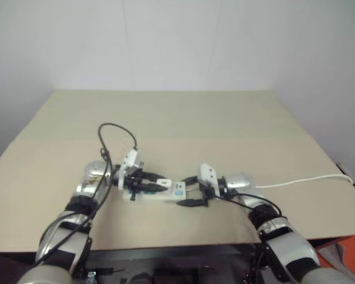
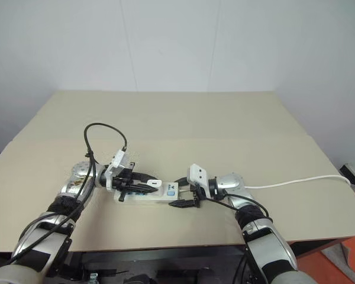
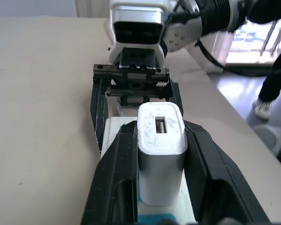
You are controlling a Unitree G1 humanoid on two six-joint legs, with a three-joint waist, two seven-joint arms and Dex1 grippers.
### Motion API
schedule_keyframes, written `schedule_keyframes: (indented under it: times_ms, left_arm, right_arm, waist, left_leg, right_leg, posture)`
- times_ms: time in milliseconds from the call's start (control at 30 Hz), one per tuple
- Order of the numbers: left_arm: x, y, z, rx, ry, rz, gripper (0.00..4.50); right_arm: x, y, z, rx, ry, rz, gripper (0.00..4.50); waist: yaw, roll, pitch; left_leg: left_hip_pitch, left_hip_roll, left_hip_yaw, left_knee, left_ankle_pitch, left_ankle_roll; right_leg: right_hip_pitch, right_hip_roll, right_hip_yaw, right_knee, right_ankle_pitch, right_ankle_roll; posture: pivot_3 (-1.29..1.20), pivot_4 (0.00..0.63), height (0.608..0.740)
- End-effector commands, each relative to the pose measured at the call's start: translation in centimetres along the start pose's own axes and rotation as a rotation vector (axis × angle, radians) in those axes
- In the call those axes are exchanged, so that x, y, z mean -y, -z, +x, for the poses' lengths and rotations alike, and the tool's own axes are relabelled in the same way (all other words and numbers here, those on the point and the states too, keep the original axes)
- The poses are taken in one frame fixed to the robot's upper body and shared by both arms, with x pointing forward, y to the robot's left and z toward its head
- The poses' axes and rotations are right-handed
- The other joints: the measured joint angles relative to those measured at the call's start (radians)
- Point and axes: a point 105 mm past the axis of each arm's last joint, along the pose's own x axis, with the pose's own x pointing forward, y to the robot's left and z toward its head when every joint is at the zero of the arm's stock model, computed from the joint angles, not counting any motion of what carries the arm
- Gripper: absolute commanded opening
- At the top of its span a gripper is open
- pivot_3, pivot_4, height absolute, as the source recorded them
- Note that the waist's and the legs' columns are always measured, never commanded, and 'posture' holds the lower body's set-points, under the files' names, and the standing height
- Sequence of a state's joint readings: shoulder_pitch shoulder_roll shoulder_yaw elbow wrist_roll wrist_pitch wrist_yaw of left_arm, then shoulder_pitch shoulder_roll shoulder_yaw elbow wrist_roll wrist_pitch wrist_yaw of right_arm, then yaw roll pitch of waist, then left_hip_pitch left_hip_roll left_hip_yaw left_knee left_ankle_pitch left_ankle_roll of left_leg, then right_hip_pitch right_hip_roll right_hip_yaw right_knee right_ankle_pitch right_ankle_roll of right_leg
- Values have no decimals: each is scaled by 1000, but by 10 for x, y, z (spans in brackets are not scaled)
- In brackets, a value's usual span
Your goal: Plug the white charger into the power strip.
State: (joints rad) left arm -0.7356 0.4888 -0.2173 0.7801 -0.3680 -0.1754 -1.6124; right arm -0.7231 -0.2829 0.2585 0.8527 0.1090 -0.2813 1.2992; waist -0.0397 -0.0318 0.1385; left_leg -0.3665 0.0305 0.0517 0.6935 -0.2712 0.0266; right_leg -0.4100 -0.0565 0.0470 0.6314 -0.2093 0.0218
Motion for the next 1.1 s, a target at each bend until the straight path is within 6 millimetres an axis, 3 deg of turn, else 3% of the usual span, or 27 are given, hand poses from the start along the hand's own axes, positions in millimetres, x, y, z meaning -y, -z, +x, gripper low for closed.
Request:
schedule_keyframes:
  times_ms: [33,433,567,800,1100]
  left_arm:
    - [16,48,-14,-176,2,-141,1004]
    - [10,49,-16,-126,-74,-202,1004]
    - [4,38,-17,-46,-108,-173,2210]
    - [2,24,-24,-63,-83,-106,4480]
    - [7,-17,-52,-19,-87,-51,4480]
  right_arm:
    - [-10,28,-11,-96,-6,60,3405]
    - [-10,29,-10,-105,-6,60,3405]
    - [-10,30,-10,-106,-3,62,3405]
    - [-11,31,-10,-111,0,67,3405]
    - [-1,27,-14,-98,58,71,3405]
  waist:
    - [0,3,-2]
    - [1,7,-5]
    - [-2,8,-5]
    - [-1,8,-5]
    - [-2,4,-2]
  left_leg:
    - [3,0,0,-1,0,0]
    - [9,1,-2,-3,0,0]
    - [9,0,-1,-4,0,0]
    - [9,1,-1,-7,0,0]
    - [4,2,-2,-8,0,0]
  right_leg:
    - [3,0,-1,-1,0,0]
    - [9,0,0,-2,-6,6]
    - [8,0,1,-2,-6,6]
    - [7,-1,1,-3,-6,5]
    - [3,-2,0,-3,-5,3]
  posture:
    - [0,150,740]
    - [0,150,740]
    - [0,150,740]
    - [0,150,740]
    - [0,150,740]
